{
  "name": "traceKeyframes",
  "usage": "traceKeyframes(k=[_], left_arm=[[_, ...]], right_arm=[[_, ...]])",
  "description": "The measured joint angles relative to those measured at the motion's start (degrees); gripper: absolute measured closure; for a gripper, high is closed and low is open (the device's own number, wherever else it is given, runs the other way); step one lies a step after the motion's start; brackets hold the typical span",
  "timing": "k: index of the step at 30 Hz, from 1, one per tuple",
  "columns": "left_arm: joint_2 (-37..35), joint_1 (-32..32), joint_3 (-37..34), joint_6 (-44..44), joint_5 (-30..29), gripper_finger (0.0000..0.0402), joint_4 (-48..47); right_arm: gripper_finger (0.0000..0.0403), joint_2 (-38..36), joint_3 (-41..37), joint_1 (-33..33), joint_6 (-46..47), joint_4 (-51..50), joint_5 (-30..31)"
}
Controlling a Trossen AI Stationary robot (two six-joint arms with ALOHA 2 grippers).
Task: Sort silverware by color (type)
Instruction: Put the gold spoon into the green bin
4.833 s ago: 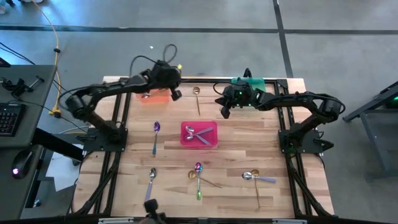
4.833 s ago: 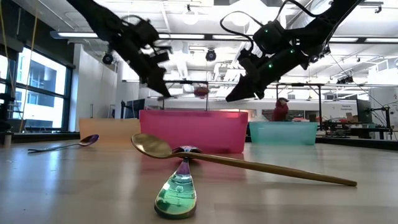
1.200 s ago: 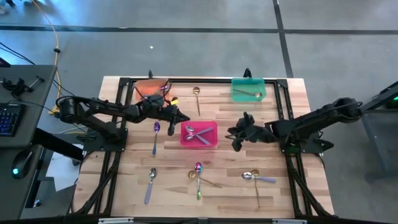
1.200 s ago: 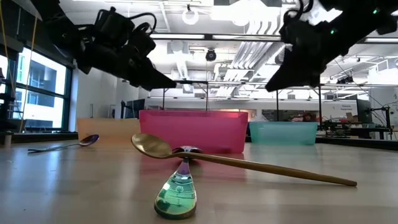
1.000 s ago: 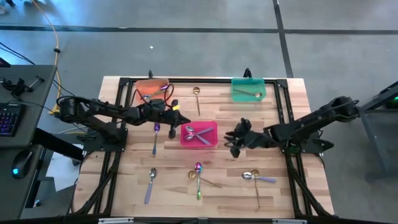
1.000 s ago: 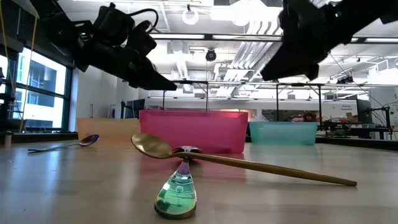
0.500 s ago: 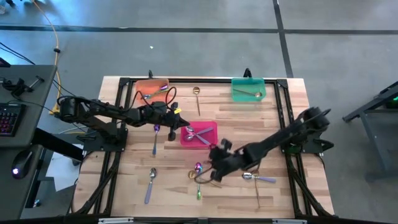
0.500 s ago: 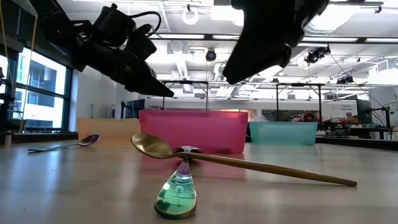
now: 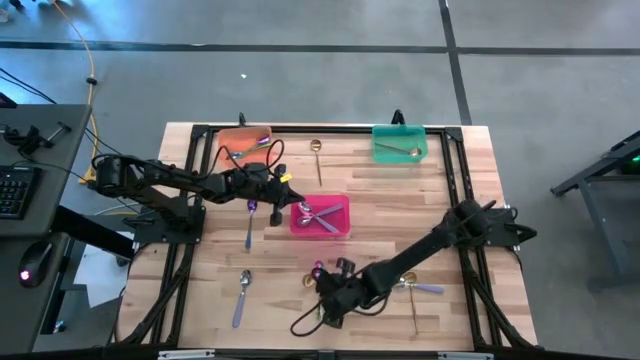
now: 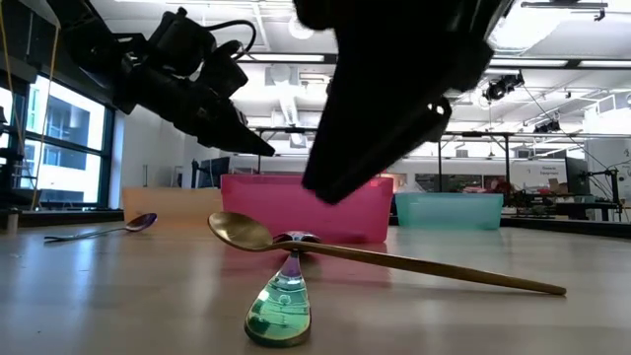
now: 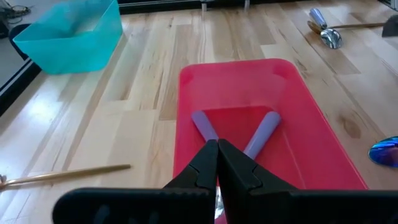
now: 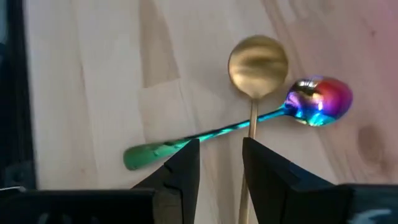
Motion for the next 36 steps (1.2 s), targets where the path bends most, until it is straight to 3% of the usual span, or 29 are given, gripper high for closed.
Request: traceKeyframes(k=[14,22,28,36], left_arm=[[0.0,0.0,0.0,1.9,0.2,0.0401,-1.8],[0.0,0.0,0.0,0.9,0.2,0.0401,-1.9],[0.0,0.0,0.0,0.0,0.2,0.0401,-1.7],[0.0,0.0,0.0,-1.2,0.1,0.0401,-1.7]], right_arm=[[0.0308,5.5,2.7,-0.1,10.7,-5.4,0.9],[0.0394,5.2,2.7,-0.6,7.7,-7.2,0.0],[0.0401,2.7,3.5,-0.8,2.0,-12.1,-0.1],[0.0403,-5.2,3.6,-1.5,-0.2,-27.9,6.2]])
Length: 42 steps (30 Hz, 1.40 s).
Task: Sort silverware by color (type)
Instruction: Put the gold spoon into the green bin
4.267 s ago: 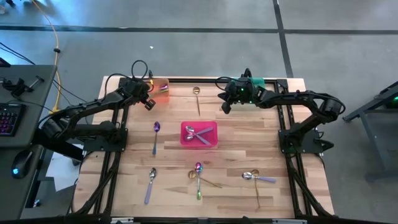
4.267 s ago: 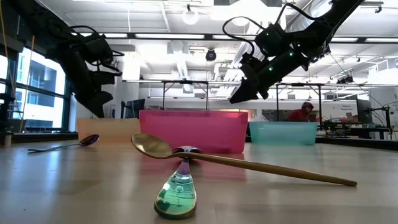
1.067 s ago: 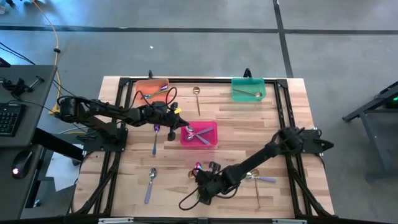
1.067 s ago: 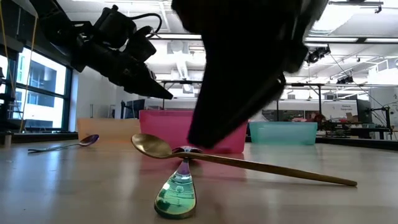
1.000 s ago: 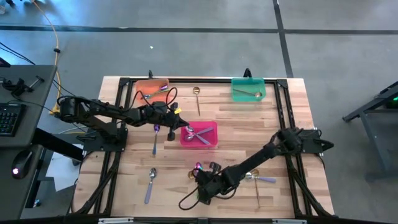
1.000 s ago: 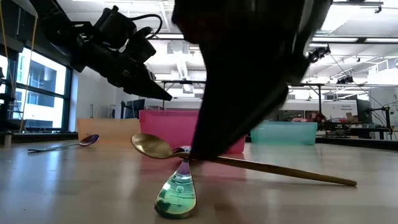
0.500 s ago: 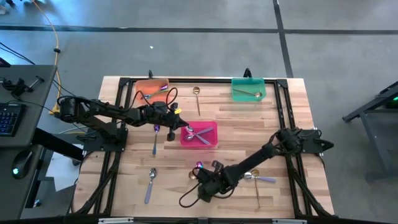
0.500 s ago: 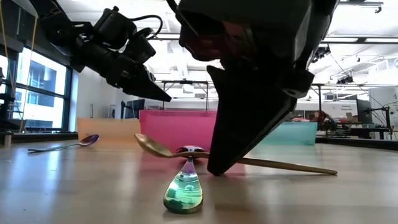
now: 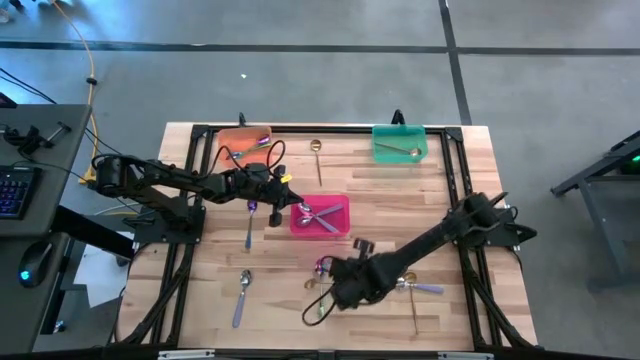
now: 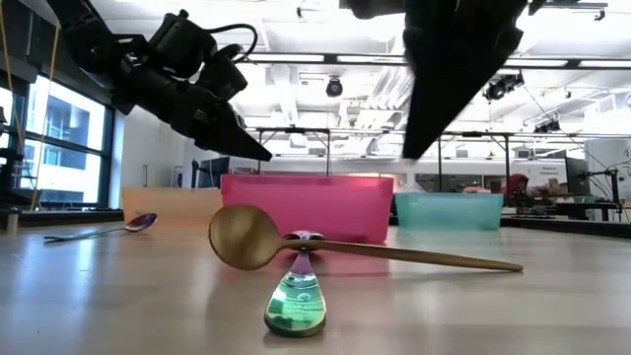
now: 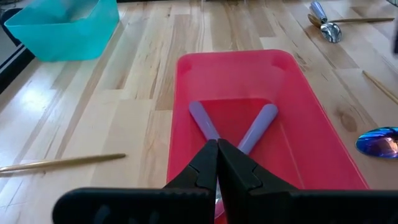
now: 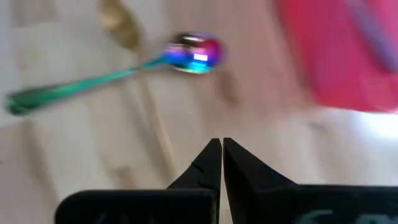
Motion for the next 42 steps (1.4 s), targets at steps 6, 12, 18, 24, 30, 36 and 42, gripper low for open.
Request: traceKeyframes(k=[6,12,18,24,30,36,42], left_arm=[[0.0,0.5,0.0,0.0,0.0,0.0401,0.0],[0.0,1.8,0.0,-0.7,0.0,0.0401,0.1],[0.0,2.4,0.0,-1.3,-0.1,0.0401,0.1],[0.0,2.4,0.0,-0.9,-0.1,0.0401,0.2],[0.0,2.4,0.0,-0.9,-0.1,0.0401,0.1],[0.0,2.4,0.0,-0.7,-0.1,0.0401,0.0],[0.0,2.3,0.0,-0.4,-0.1,0.0401,0.0]], right_arm=[[0.0403,-6.9,-3.0,-2.8,-0.4,-4.6,1.3],[0.0389,-6.3,-5.5,-5.4,-4.3,5.6,-6.7],[0.0316,-3.7,-5.5,-5.5,-7.6,16.4,-9.0],[0.0273,-0.3,-5.5,-5.4,-8.1,18.6,-12.3],[0.0279,3.0,-5.5,-3.9,-8.2,22.1,-16.4],[0.0297,5.5,-5.5,-3.1,-8.7,22.0,-15.7],[0.0316,7.5,-5.3,-3.1,-8.8,21.9,-14.7]])
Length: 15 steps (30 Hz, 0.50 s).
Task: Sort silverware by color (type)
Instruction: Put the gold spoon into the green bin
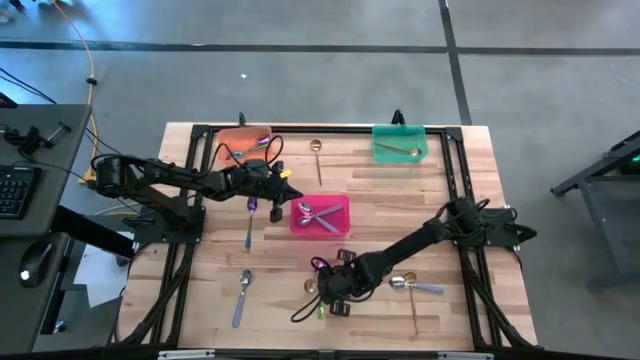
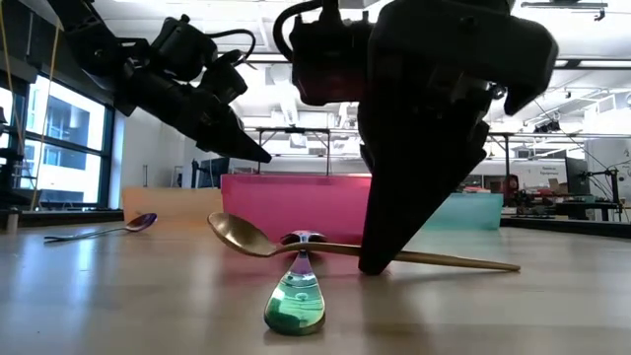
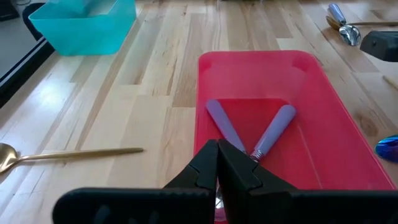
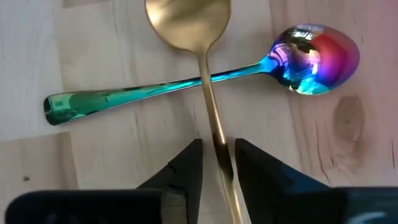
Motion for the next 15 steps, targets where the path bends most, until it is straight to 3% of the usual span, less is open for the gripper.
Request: traceKeyframes(k=[5,11,15], left_arm=[[0.0,-0.2,0.0,0.0,0.0,0.0401,0.0],[0.0,-0.2,0.0,-0.5,0.0,0.0401,0.0],[0.0,-0.2,0.0,-0.7,0.0,0.0401,0.1]], right_arm=[[0.0335,0.3,0.1,0.1,-0.7,-0.1,1.1],[0.0393,-0.2,0.1,0.0,-6.3,-0.1,1.2],[0.0394,-2.0,-0.3,0.0,-8.2,-1.9,3.3]])
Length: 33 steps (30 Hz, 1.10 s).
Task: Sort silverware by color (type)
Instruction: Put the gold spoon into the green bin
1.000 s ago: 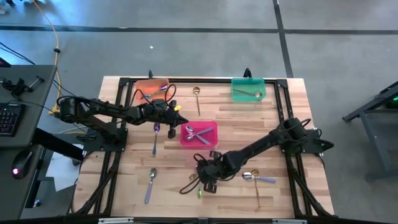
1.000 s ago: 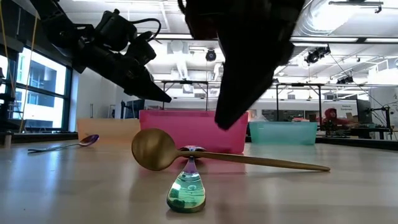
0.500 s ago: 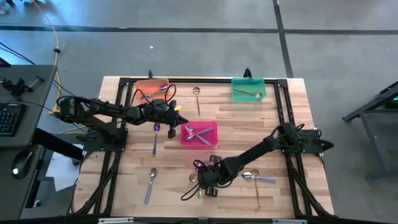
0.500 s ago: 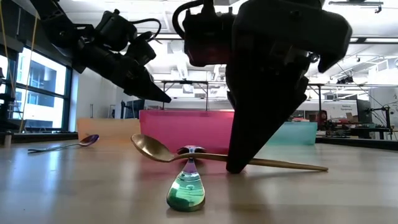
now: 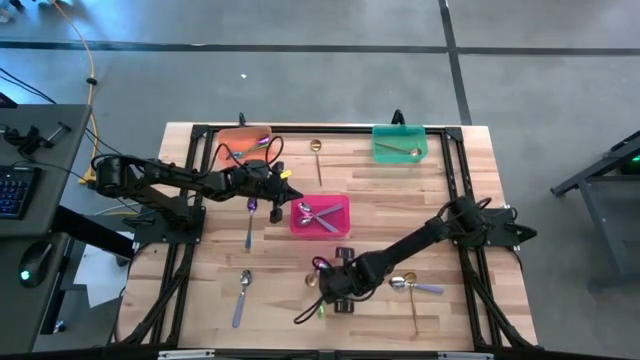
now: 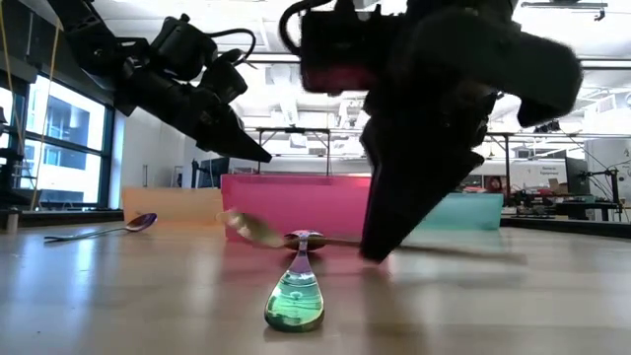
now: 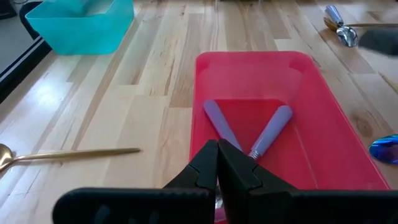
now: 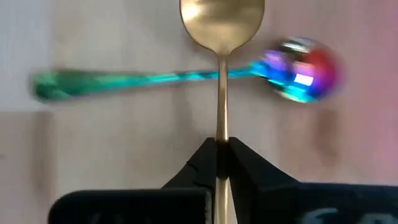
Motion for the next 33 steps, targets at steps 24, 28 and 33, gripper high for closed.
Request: traceKeyframes(k=[24,28,33], left_arm=[[0.0,3.0,0.0,-2.8,-0.2,0.0401,1.8],[0.0,5.0,0.0,-2.8,-0.2,0.0401,3.7],[0.0,7.0,0.0,-3.3,-0.2,0.0401,5.5]], right_arm=[[0.0402,-39.0,-23.6,-33.7,-25.7,-18.3,16.7],[0.0402,-47.0,-31.0,-49.9,-37.4,-8.6,11.0],[0.0402,-47.9,-34.8,-67.3,-48.8,2.5,-0.1]])
